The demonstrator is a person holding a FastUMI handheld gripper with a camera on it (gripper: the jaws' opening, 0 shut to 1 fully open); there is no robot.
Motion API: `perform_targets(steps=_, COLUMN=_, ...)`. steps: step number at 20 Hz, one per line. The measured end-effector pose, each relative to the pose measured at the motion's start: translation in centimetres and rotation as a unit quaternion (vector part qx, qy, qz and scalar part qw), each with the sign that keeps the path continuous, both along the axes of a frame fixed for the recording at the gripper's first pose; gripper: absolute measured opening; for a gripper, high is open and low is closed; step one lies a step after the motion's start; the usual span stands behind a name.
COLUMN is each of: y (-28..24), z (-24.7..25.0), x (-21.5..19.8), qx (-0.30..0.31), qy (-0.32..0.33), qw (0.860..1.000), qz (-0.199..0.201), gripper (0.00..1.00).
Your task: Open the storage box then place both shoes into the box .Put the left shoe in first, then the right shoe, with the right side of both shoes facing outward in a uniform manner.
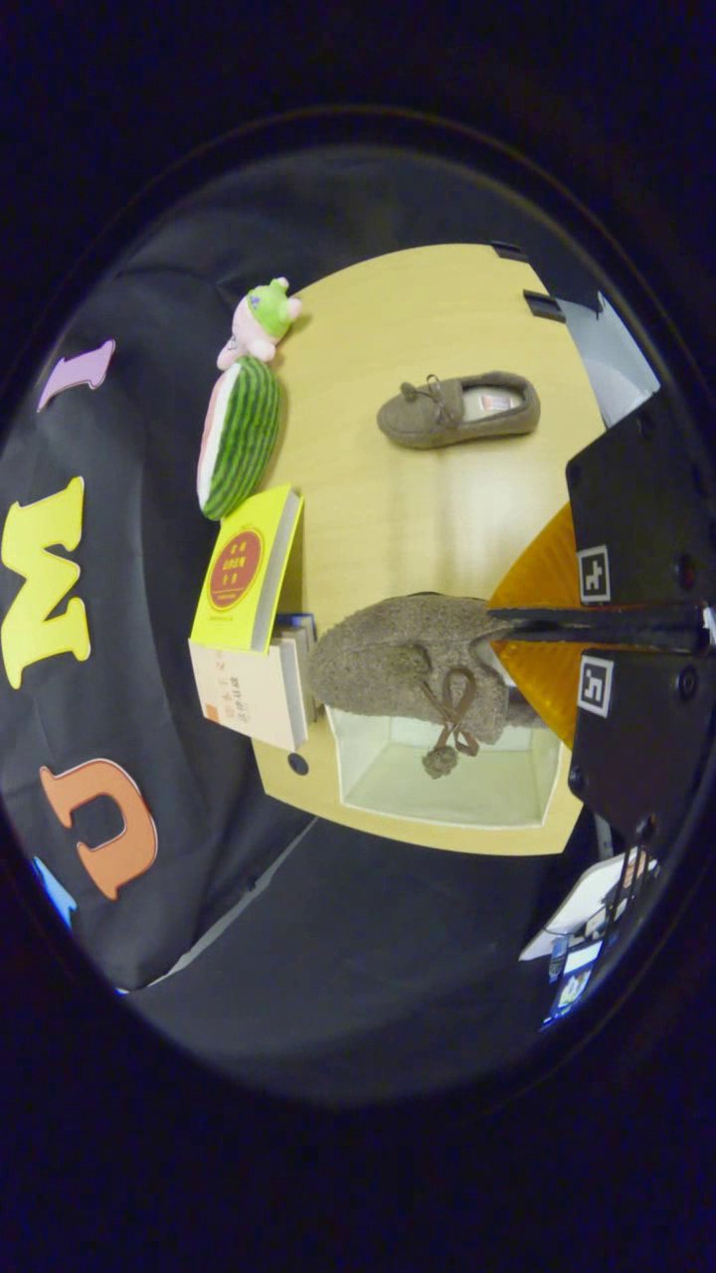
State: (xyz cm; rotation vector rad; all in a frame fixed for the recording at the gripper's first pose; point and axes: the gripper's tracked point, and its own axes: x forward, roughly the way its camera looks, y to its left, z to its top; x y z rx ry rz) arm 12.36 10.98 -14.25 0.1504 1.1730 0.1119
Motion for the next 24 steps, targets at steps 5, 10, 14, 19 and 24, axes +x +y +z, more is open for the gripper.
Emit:
perform_targets(steps=5, y=5.2, z=-0.3, x=1.0, qx=0.026, qy=-0.014, qw=1.0, qz=0.0, gripper=0.06)
perform_targets(steps=10, y=9.9, z=-1.8, x=1.8, qx=0.038, qy=-0.05, qw=0.998, qz=0.0, gripper=0.06)
perform_targets(steps=14, y=12.6, z=-3.7, x=2.1, qx=0.029, qy=-0.081, qw=0.996, qz=0.001, gripper=0.06)
perform_targets(steps=19, y=15.0, z=-8.0, x=1.6, qx=0.052, qy=-0.053, qw=0.997, qz=-0.015, gripper=0.06)
perform_targets(steps=24, y=15.4, z=-11.0, x=1.5, qx=0.062, qy=-0.028, qw=0.997, qz=-0.02, gripper=0.06)
